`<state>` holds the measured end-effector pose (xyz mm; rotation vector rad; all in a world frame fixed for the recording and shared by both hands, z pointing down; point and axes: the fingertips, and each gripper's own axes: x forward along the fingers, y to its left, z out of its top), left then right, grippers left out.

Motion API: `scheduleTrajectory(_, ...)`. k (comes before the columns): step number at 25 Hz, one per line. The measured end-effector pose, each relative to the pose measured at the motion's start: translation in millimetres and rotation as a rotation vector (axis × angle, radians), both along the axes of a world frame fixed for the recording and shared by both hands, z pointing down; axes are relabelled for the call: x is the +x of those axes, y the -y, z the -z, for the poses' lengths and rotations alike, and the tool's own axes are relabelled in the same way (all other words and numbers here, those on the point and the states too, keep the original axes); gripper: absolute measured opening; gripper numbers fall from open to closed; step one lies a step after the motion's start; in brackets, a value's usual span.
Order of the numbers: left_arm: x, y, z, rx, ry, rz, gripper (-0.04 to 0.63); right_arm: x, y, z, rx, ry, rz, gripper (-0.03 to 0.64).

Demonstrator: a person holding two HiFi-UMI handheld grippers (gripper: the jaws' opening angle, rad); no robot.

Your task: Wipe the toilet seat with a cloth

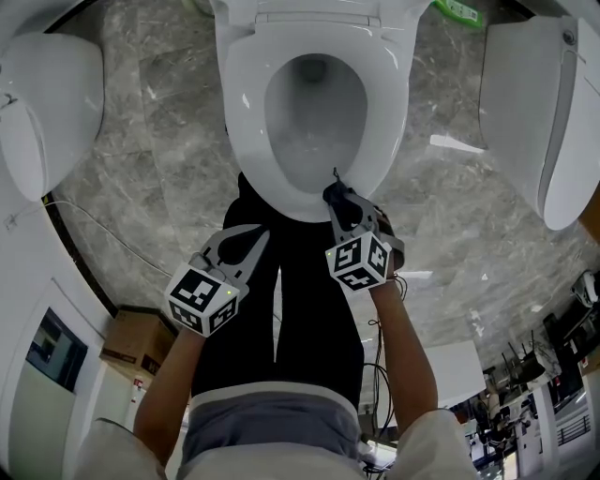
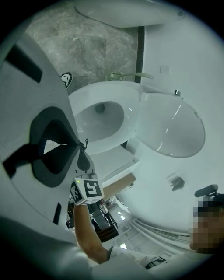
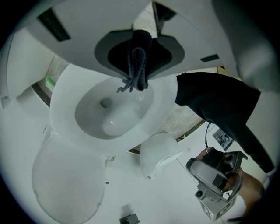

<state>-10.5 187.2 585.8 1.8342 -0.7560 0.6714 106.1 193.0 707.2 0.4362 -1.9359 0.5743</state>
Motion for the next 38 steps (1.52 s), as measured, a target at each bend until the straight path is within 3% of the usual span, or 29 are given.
scheduleTrajectory(18,-21.1,9.5,-2.7,-0.009,-0.012,0.057,0.011,36.8,57.6,-4.0,0.06,-0.12,0.195,0.075)
scheduleTrajectory(38,-45.7,9.7,-4.6,-0.042,-0.034,0.095,0.011,48.1,132.0,-10.6,0.132,-0.231,0.222,0.075)
